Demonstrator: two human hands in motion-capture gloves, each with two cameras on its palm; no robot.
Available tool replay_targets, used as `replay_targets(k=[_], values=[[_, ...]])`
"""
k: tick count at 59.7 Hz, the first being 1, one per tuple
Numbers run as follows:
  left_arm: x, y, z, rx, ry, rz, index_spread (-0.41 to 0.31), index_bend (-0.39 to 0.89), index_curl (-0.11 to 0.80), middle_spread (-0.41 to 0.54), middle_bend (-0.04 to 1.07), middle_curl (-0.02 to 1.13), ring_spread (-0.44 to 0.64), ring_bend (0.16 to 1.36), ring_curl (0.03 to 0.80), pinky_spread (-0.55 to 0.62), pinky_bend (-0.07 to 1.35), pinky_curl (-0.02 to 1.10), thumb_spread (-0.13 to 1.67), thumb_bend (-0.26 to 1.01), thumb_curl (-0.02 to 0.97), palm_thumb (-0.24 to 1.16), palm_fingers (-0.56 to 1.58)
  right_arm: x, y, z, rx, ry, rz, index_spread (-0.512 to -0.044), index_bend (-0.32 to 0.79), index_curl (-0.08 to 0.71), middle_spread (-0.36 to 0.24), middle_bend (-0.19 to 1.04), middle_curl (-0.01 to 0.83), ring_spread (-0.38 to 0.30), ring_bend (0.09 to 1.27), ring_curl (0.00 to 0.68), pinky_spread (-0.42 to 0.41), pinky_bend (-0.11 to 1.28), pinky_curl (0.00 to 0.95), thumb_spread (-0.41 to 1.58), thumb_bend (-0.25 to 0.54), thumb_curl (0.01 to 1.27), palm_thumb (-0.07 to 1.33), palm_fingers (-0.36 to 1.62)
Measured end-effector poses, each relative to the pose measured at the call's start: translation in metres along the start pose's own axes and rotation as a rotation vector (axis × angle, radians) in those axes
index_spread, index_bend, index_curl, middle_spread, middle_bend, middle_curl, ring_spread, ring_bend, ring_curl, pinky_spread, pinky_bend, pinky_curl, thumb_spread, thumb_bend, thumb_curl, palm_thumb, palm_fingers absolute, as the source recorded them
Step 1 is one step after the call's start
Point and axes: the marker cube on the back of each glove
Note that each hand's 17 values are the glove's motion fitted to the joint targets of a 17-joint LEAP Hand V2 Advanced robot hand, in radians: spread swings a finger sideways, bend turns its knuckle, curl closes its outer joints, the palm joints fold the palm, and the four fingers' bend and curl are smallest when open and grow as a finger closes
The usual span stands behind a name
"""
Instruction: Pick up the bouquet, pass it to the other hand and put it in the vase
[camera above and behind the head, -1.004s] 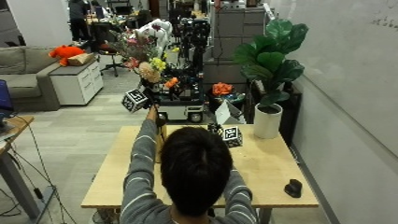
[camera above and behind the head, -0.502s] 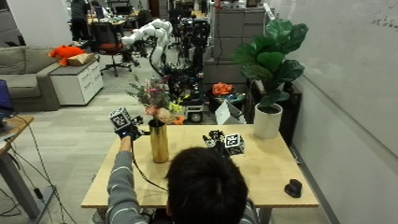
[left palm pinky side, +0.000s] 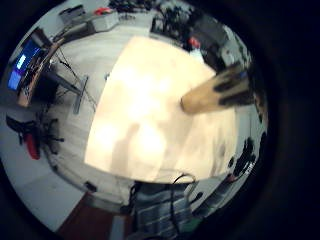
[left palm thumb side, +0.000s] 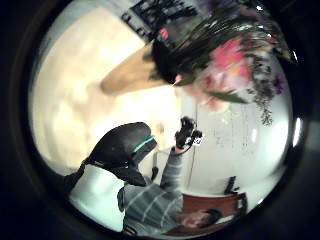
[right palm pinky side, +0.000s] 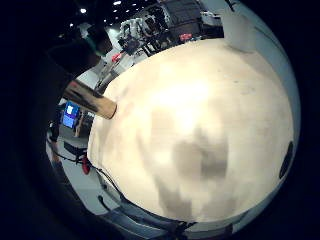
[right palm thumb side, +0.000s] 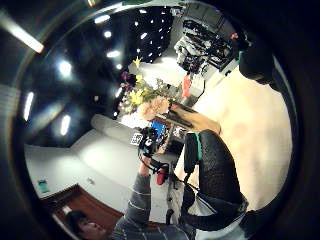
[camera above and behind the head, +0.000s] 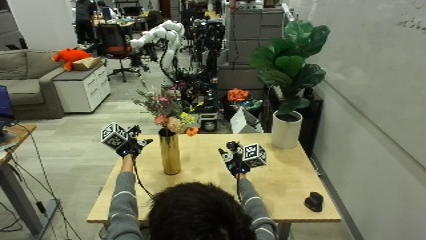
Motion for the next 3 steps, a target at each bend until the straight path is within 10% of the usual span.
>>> replay_targets(k=[3], values=[[0.0031,-0.0018,-0.0049,0.096,0.013,0.049,0.136,0.1,0.108,0.297,0.29,0.34,0.43,0.55,0.277,0.47,0.38,0.31,0.79,-0.03,0.35,0.25,0.04,-0.0028,-0.0107,0.0053,-0.019,-0.113,-0.139,-0.254,0.14,0.314,-0.078,0.2,0.401,-0.112,0.33,0.378,0.154,0.18,0.333,1.13,-0.02,0.45,0.68,0.85]])
